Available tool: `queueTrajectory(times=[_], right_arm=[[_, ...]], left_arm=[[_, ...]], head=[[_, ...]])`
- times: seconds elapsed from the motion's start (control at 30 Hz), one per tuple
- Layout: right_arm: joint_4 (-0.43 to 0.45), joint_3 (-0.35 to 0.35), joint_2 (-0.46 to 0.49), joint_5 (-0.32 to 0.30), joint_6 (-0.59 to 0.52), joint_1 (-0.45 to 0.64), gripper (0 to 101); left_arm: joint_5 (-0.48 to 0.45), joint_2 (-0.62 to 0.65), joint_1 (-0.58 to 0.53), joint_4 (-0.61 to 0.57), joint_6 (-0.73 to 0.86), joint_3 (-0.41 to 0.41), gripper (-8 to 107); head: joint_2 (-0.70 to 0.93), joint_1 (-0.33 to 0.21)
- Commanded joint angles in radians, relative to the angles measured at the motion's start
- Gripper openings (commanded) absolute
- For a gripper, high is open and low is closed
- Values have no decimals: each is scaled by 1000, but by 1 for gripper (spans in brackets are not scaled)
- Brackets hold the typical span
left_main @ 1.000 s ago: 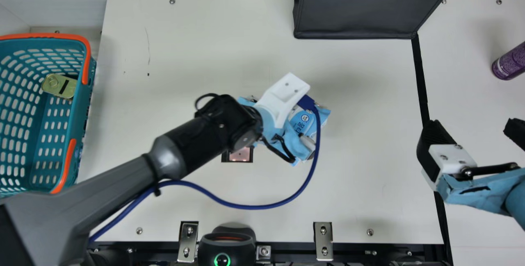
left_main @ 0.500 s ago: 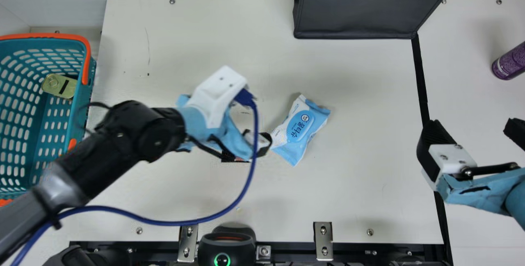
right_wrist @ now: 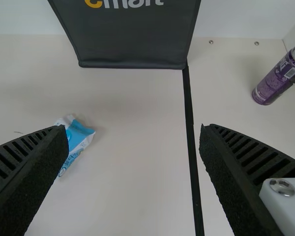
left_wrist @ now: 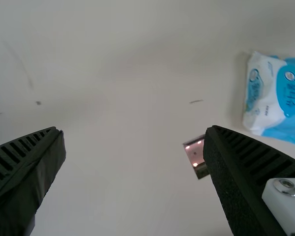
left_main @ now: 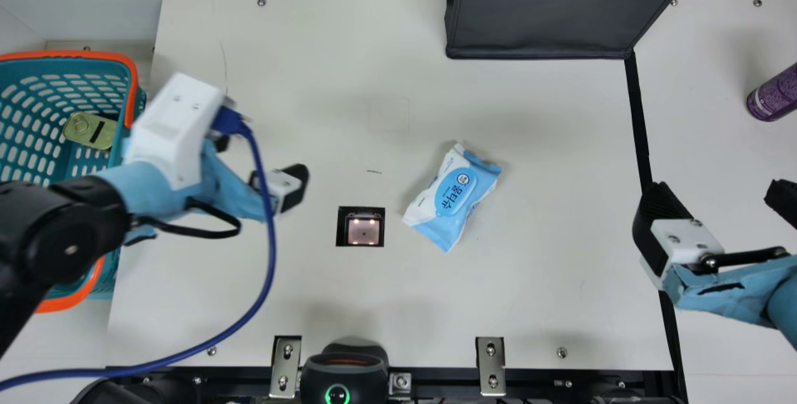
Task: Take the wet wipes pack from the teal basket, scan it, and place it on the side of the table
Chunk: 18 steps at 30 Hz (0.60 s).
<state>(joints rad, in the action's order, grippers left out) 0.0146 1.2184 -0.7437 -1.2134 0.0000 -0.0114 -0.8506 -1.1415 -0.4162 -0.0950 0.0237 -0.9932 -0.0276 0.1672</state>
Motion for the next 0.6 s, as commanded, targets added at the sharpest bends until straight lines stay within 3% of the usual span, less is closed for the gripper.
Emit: queueTrajectory(times=[0.0, 0.4, 0.57], right_arm=[[0, 0, 0, 0, 0, 0, 95], [0, 0, 0, 0, 0, 0, 95], [0, 0, -1, 1, 0, 0, 95]], left_arm=[[-21, 41, 18, 62, -38, -15, 90], [-104, 146, 137, 144, -79, -126, 90], [-106, 147, 136, 147, -81, -125, 90]], head=[[0, -29], [0, -29], [0, -29]])
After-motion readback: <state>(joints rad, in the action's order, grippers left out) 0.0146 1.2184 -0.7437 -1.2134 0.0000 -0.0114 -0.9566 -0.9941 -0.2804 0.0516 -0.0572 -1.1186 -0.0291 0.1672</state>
